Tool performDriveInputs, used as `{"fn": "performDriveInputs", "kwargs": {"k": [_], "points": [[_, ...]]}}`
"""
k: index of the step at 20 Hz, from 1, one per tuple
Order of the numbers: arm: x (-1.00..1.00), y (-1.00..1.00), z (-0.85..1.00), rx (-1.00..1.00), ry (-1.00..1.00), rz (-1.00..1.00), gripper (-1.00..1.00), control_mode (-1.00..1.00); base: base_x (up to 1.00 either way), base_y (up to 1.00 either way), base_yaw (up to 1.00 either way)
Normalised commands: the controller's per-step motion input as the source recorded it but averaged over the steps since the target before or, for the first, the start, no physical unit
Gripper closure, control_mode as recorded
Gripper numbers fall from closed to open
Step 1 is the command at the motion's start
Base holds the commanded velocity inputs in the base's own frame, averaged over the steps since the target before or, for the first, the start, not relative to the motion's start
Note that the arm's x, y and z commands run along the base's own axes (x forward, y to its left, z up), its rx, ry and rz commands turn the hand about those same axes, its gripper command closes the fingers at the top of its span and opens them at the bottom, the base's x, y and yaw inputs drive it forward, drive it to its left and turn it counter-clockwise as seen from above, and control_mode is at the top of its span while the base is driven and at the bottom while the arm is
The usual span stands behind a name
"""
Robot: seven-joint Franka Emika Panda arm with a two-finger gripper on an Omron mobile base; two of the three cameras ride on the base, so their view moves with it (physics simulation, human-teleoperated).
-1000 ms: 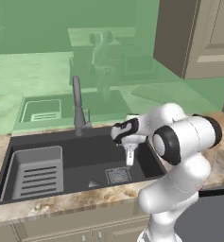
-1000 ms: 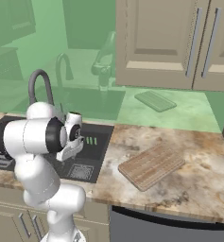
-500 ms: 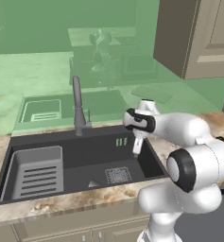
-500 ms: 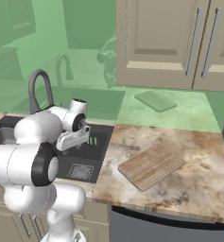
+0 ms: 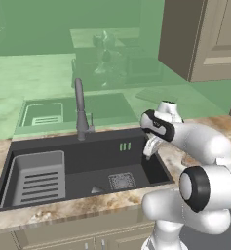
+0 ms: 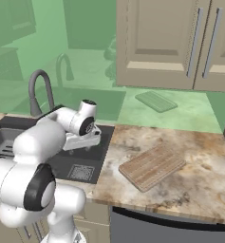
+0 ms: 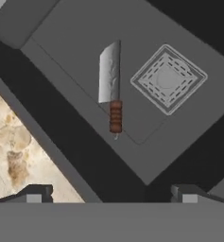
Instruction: Move the cutting board and knife to the sink. Then move spray from the cabinet to the counter.
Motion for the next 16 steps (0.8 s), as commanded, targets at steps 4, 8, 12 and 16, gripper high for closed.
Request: {"fn": "performDriveInputs", "kwargs": {"k": [4,8,12,16], "points": [[-0.14,-0.42,0.12,0.00,0.00,-0.37,-1.00,-1.00,0.00,0.00,0.00],[-0.13,-0.37,0.00,0.00,0.00,-0.41,-1.00,-1.00,0.00,0.00,0.00],[-0.09,-0.33,0.00,0.00,0.00,-0.42,-1.00,-1.00,0.00,0.00,0.00],[-0.01,-0.29,0.07,0.00,0.00,-0.40,-1.00,-1.00,0.00,0.00,0.00]]}}
